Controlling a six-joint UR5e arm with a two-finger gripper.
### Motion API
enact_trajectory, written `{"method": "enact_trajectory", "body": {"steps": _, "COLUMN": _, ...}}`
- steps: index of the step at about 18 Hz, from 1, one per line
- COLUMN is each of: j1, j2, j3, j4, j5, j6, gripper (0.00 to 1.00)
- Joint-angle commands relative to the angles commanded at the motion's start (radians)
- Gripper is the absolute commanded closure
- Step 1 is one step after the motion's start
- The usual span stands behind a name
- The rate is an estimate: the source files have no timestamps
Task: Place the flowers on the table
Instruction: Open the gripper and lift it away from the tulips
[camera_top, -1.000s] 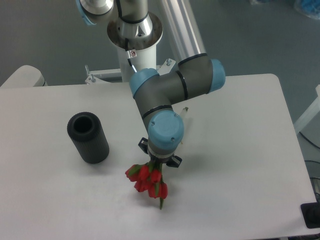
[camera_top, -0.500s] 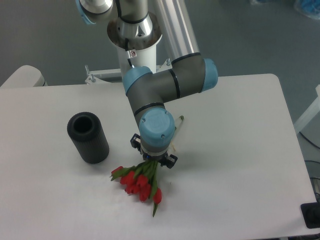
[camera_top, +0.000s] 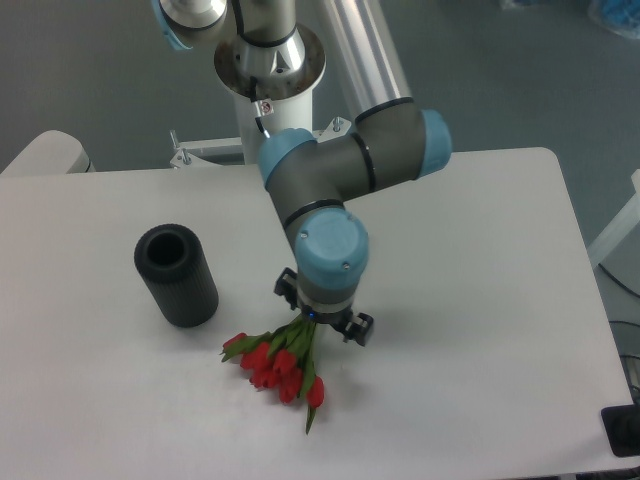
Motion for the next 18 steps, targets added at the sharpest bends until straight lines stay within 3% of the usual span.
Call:
{"method": "enact_trajectory", "body": {"steps": 2, "j1": 0.031, "j2": -0.002, "j3": 0.015, "j4": 0.0, "j5": 0.005, "j6": 0.132, "gripper": 0.0}}
{"method": "enact_trajectory", "body": {"steps": 10, "j1": 0.137, "j2": -0.023, "j3": 0.11, "j4": -0.017, "j5": 0.009, "j6": 0.379, "gripper": 0.0}}
{"method": "enact_trajectory", "body": {"steps": 13, "j1": 0.17, "j2": -0.025, "j3": 0.111, "j4": -0.021, "j5": 0.005, "j6": 0.453, "gripper": 0.0}}
{"method": "enact_trajectory", "body": {"steps": 18, "j1": 0.175, "j2": -0.025, "j3": 0.095, "j4": -0.026, "j5": 0.005, "j6": 0.464, "gripper": 0.0}}
